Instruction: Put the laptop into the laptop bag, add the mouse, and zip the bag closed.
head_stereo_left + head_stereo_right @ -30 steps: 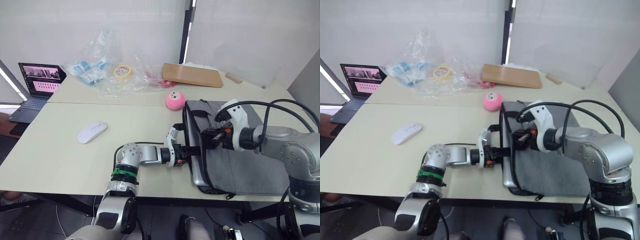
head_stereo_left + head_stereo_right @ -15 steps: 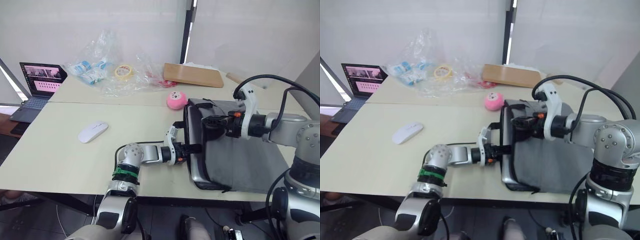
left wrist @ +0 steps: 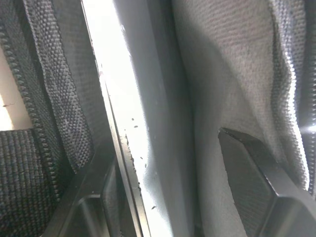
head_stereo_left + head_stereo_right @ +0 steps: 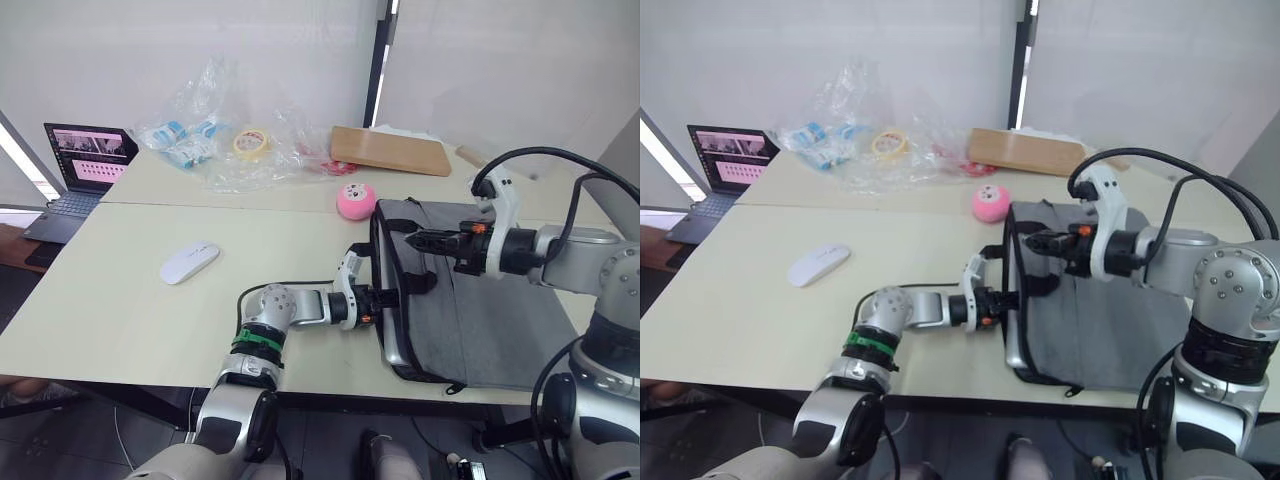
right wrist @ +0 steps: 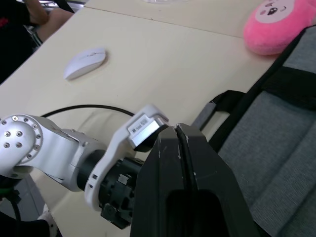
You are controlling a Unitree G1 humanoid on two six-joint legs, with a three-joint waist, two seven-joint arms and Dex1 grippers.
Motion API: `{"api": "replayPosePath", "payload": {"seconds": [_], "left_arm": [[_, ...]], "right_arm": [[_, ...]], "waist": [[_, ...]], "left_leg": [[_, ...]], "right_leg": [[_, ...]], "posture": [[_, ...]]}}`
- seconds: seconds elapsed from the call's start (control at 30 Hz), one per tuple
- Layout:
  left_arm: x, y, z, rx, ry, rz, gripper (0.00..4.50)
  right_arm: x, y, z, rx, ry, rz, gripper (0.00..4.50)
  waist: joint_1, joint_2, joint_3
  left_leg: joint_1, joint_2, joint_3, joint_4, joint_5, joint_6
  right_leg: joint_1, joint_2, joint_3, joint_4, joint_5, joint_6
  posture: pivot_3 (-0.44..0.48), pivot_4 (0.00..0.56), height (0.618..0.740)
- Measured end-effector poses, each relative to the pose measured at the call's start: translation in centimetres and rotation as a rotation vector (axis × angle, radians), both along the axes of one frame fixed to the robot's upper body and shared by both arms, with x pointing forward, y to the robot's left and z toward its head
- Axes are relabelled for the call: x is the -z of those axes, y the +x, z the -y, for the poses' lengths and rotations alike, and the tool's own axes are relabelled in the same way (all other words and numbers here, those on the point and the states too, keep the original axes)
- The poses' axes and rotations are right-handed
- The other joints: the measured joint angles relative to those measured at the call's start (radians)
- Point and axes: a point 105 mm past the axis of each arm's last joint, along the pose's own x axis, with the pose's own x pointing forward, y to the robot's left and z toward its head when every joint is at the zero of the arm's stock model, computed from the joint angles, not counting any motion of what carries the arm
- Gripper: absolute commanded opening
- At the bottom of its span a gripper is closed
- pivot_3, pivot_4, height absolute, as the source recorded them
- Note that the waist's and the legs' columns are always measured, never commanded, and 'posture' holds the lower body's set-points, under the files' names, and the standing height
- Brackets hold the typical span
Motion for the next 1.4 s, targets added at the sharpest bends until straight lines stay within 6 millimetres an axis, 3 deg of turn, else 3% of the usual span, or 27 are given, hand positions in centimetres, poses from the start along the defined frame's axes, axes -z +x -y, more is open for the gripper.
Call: {"api": "replayPosePath", "payload": {"seconds": [0.03,0.13,0.23,0.47,0.5,0.73,0.87,1.23,1.33,1.4], "left_arm": [[0.0,-0.1,0.0,0.003,0.001,-0.003,2.92],[-0.1,-0.1,-0.1,0.006,0.000,-0.002,2.92],[-0.3,-0.1,-0.1,0.009,0.001,0.010,2.92],[-0.4,-0.3,-0.2,0.014,0.003,0.014,2.92],[-0.4,-0.3,-0.2,0.014,0.003,0.014,2.92],[-0.4,-0.3,-0.2,0.014,0.003,0.014,2.92],[-0.4,-0.3,-0.2,0.013,0.003,0.015,2.92],[-0.3,-0.3,-0.1,0.018,0.015,0.019,2.92],[-0.3,-0.3,-0.1,0.018,0.014,0.020,2.92],[-0.3,-0.4,-0.1,0.018,0.014,0.021,2.92]], "right_arm": [[0.2,0.0,-0.2,-0.005,-0.018,0.007,0.02],[1.1,-0.2,-0.6,-0.022,-0.058,0.015,0.80],[2.1,-0.3,-1.0,-0.036,-0.092,0.016,1.85],[2.5,0.1,0.6,0.024,-0.148,0.059,4.33],[2.4,0.1,0.7,0.025,-0.147,0.061,4.42],[2.6,-0.1,-0.8,-0.001,-0.133,0.070,4.42],[3.3,-0.6,-1.7,-0.010,-0.236,0.092,4.42],[4.8,0.5,-0.4,0.117,-0.419,0.162,4.42],[4.9,0.5,-0.5,0.112,-0.421,0.167,3.77],[5.1,0.4,-0.7,0.097,-0.419,0.168,3.04]], "waist": [[-0.001,0.000,0.000],[-0.001,0.000,0.000],[-0.002,0.000,0.000],[-0.004,0.000,0.000],[-0.004,0.000,0.000],[-0.004,0.000,0.000],[-0.004,0.000,0.000],[-0.004,0.000,0.000],[-0.004,0.000,0.000],[-0.004,0.000,0.000]], "left_leg": [[0.000,0.000,0.000,0.000,0.000,0.000],[0.000,0.000,0.000,0.000,0.000,0.000],[0.000,0.000,0.000,0.000,0.000,0.000],[0.000,-0.001,0.000,0.000,0.000,0.000],[0.000,0.000,0.000,0.000,0.000,0.000],[0.000,0.001,0.000,0.000,0.000,0.000],[0.000,0.001,0.000,0.000,0.000,0.000],[0.000,-0.002,0.000,0.000,0.000,0.000],[0.000,-0.002,0.000,0.000,0.000,0.000],[0.000,-0.002,0.000,0.000,0.000,0.000]], "right_leg": [[0.000,0.000,0.000,0.000,0.000,0.000],[0.000,0.000,0.000,0.000,0.000,0.000],[0.000,0.000,0.000,0.000,0.000,0.000],[0.000,0.001,0.000,-0.001,0.000,0.000],[0.000,0.001,0.000,-0.001,0.000,0.000],[0.000,0.000,0.000,-0.001,0.000,0.000],[0.000,0.001,0.000,-0.001,0.000,0.000],[0.000,0.001,0.000,-0.001,0.000,0.000],[0.000,0.001,0.000,-0.001,0.000,0.000],[0.000,0.000,0.000,-0.001,0.000,0.000]], "posture": [[0.000,0.150,0.740],[0.000,0.150,0.740],[0.000,0.150,0.740],[0.000,0.150,0.740],[0.000,0.150,0.740],[0.000,0.150,0.740],[0.000,0.150,0.740],[0.000,0.150,0.740],[0.000,0.150,0.740],[0.000,0.150,0.740]]}}
